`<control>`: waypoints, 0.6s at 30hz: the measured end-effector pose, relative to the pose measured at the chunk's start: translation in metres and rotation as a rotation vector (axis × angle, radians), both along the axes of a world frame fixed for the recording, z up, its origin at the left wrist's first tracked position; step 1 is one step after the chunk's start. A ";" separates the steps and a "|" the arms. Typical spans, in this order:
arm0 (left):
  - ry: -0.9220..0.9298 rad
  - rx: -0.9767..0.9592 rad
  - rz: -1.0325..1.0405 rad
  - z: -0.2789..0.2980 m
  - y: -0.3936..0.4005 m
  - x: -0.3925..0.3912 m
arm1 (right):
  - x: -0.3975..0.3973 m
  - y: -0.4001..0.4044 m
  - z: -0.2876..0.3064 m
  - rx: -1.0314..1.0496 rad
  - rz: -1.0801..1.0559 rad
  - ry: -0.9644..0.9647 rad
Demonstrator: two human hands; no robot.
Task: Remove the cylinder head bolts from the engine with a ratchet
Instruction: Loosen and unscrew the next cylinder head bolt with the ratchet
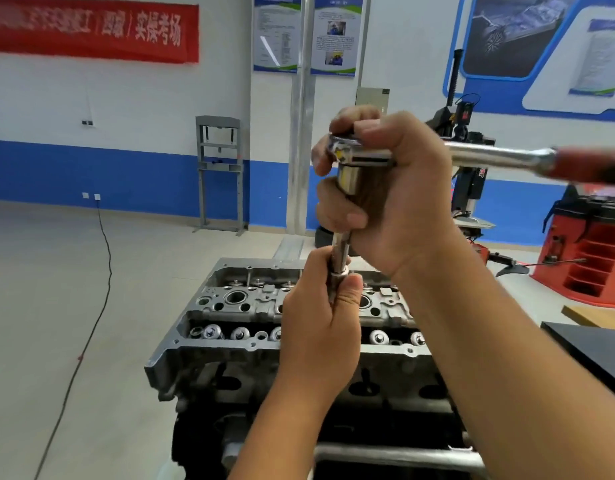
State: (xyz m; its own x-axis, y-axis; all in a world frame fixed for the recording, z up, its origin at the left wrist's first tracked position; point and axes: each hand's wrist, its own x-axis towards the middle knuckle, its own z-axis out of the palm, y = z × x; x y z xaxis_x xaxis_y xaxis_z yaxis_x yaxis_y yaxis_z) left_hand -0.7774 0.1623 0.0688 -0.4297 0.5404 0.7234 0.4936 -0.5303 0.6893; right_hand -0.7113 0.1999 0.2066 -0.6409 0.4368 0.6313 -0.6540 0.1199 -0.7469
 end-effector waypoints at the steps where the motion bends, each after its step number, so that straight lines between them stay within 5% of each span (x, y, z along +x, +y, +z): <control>1: -0.011 -0.001 -0.033 -0.001 0.000 -0.002 | 0.001 0.003 0.005 -0.048 0.125 -0.046; 5: -0.022 -0.007 -0.105 -0.001 -0.001 -0.002 | 0.008 0.016 0.004 -0.176 0.252 -0.036; 12: 0.005 0.040 0.076 -0.001 0.002 0.004 | -0.003 -0.004 -0.010 0.028 -0.242 0.127; 18: -0.053 -0.007 -0.089 0.001 -0.001 -0.002 | 0.004 0.015 0.007 -0.135 0.209 -0.050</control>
